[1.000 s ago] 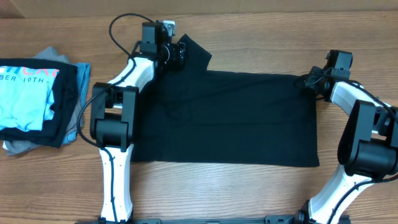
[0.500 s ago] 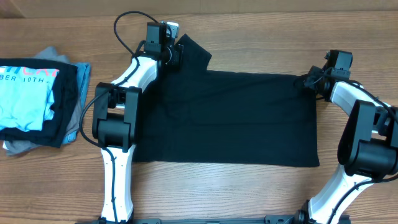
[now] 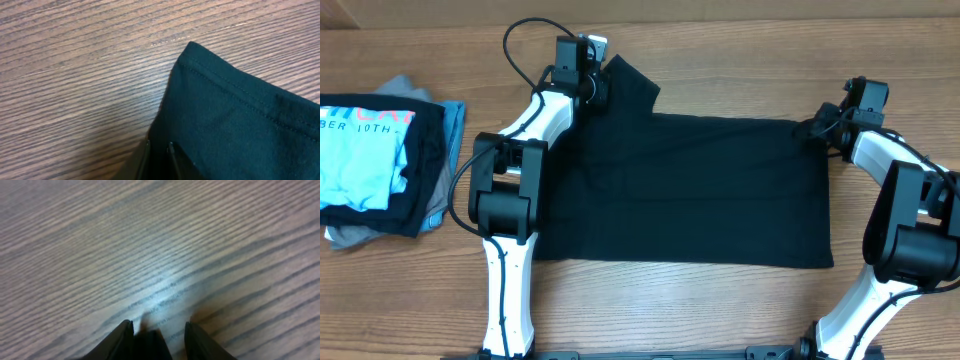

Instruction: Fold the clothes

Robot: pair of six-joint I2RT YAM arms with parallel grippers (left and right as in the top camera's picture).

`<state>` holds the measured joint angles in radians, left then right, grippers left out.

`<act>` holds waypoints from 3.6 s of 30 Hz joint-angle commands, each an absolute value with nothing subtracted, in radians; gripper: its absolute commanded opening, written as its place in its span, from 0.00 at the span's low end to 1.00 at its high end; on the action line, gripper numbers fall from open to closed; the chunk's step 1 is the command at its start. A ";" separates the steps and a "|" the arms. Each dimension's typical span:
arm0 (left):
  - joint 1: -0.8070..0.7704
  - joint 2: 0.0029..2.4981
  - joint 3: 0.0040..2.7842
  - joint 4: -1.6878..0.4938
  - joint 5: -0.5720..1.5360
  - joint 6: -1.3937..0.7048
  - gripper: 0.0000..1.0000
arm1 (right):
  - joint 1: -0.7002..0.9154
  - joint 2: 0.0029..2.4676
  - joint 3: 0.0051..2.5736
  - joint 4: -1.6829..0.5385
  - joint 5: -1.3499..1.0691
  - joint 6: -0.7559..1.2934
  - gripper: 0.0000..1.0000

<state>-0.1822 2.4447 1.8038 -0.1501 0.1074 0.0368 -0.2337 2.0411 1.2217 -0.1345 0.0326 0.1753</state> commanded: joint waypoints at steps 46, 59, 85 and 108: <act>-0.184 2.479 2.110 -0.444 0.168 0.051 0.53 | -0.237 2.109 1.237 -0.139 -0.081 -0.007 0.04; -0.208 2.530 2.108 -0.450 0.126 0.091 0.54 | -0.237 2.109 1.237 -0.144 -0.081 -0.007 0.04; -0.215 2.537 2.113 -0.434 0.029 0.098 0.04 | -0.237 2.109 1.237 -0.117 -0.095 -0.008 0.04; -0.215 2.336 2.113 -0.675 -0.009 0.098 0.05 | -0.237 1.983 1.243 -0.154 -0.185 -0.009 0.04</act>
